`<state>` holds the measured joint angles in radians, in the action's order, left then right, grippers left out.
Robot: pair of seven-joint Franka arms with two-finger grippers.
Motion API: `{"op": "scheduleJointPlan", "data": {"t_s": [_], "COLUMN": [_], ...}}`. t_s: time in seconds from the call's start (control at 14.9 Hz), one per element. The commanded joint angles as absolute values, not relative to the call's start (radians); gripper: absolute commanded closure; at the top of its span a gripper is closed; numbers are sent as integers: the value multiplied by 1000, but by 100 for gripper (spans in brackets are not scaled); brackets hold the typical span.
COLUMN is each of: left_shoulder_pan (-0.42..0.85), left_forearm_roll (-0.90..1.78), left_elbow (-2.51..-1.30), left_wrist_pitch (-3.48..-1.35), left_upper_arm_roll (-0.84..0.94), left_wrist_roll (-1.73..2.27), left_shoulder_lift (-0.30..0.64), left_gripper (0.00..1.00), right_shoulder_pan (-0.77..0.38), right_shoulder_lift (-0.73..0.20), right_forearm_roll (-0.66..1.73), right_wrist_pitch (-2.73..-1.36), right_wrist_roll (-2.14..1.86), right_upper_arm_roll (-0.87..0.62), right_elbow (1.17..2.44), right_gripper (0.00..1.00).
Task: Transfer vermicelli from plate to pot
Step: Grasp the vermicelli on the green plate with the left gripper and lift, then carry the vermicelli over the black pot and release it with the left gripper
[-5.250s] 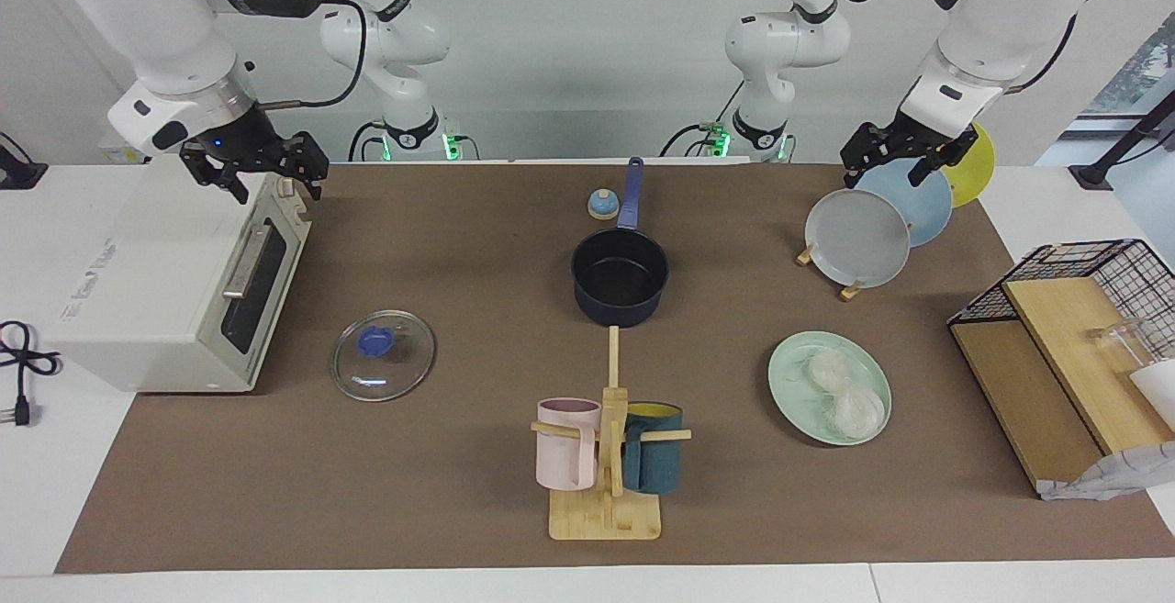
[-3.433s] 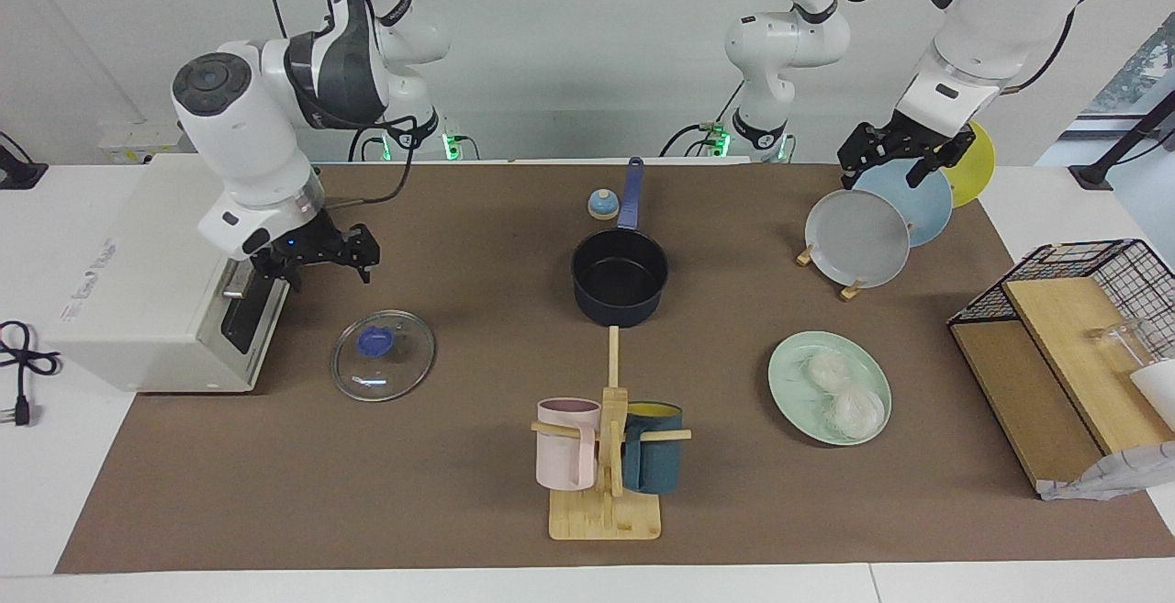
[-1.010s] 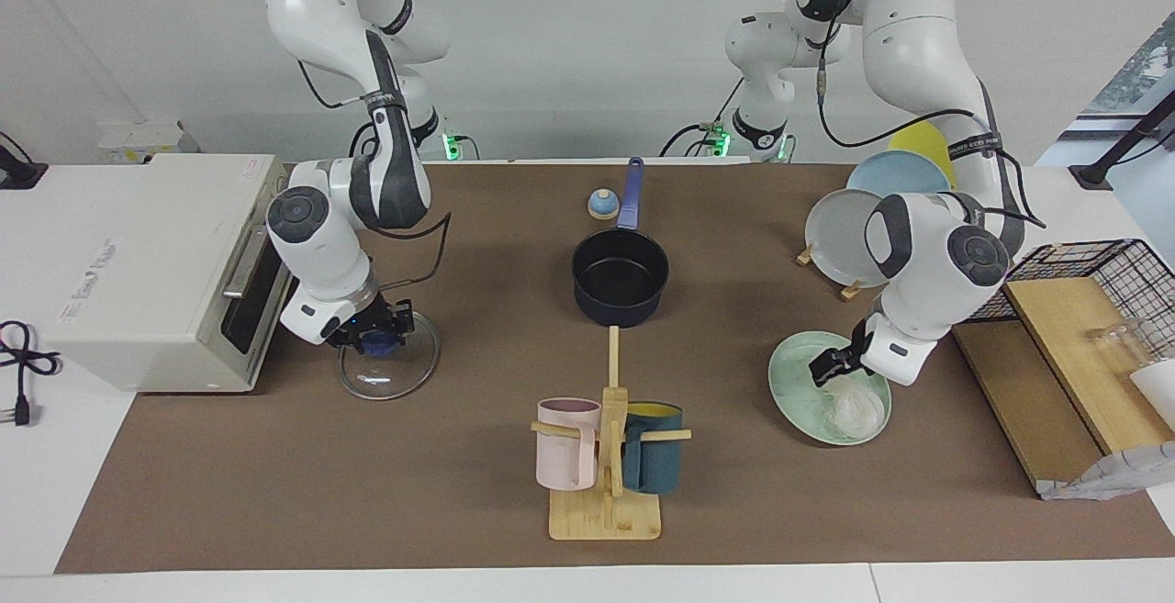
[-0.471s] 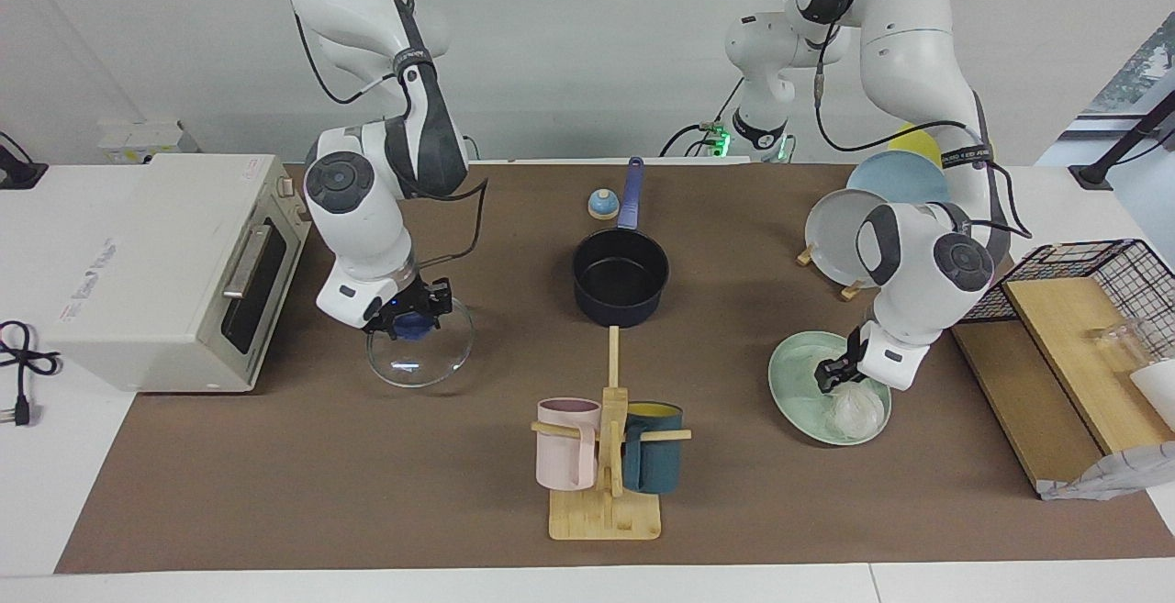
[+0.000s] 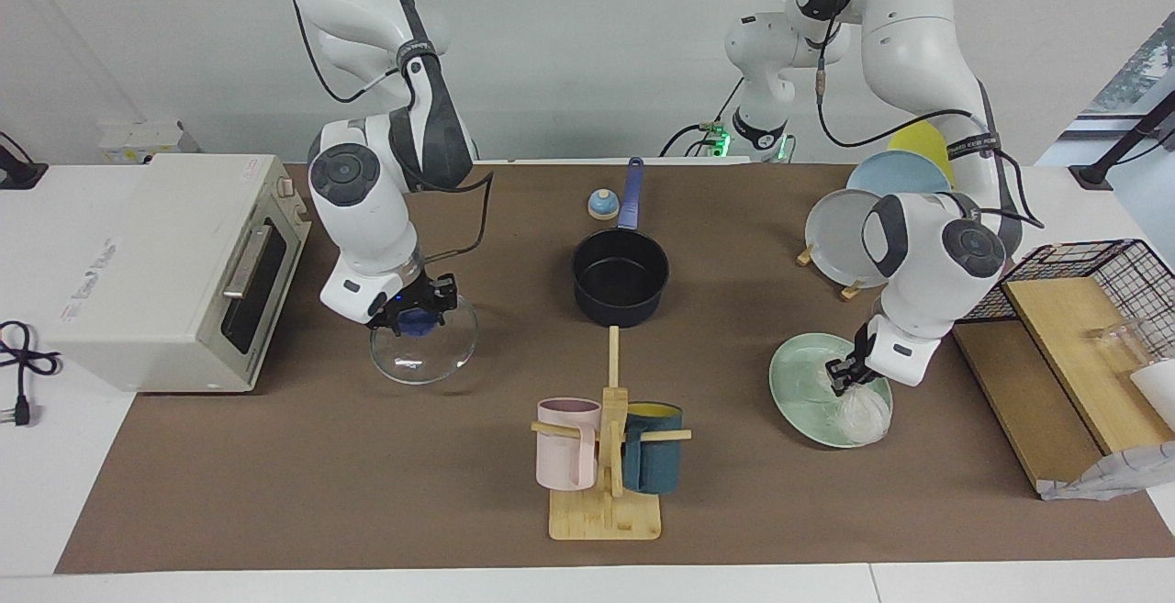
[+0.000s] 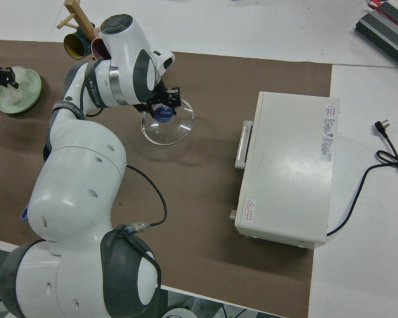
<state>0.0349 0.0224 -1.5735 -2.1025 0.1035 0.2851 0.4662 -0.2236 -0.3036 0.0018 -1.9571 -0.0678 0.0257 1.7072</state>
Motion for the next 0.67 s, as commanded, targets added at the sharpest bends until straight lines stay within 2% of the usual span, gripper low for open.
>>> {"op": "scheduleJointPlan", "data": {"t_s": [0.0,0.13,0.27,0.4,0.61], "left_shoulder_pan": [72,141,239,345,492], "left_forearm_roll": [101,124,188,195,199], "left_elbow": [-1508,-1473,-1486,-1512,-1746], "left_wrist_pitch": [-1871,-1729,-1678,-1673,-1800], "left_upper_arm_roll": [117,120,120,120,124], "left_wrist_roll": [333,441,576,699,797], "left_shoulder_lift": [333,260,174,153,48], "left_gripper": [100,100,100,100,100], "right_shoulder_pan": [-225,-225,-235,-244,-247], "right_shoulder_lift": [-302,-301,-299,-299,-296], "right_forearm_roll": [21,23,21,23,23], "right_wrist_pitch": [-1931,-1915,-1881,-1850,-1844], "right_wrist_roll": [-55,-51,-26,-11,2], "right_upper_arm_roll": [23,23,21,23,21], "right_elbow": [1684,1678,1657,1637,1632], "right_gripper": [74,74,74,74,74]}}
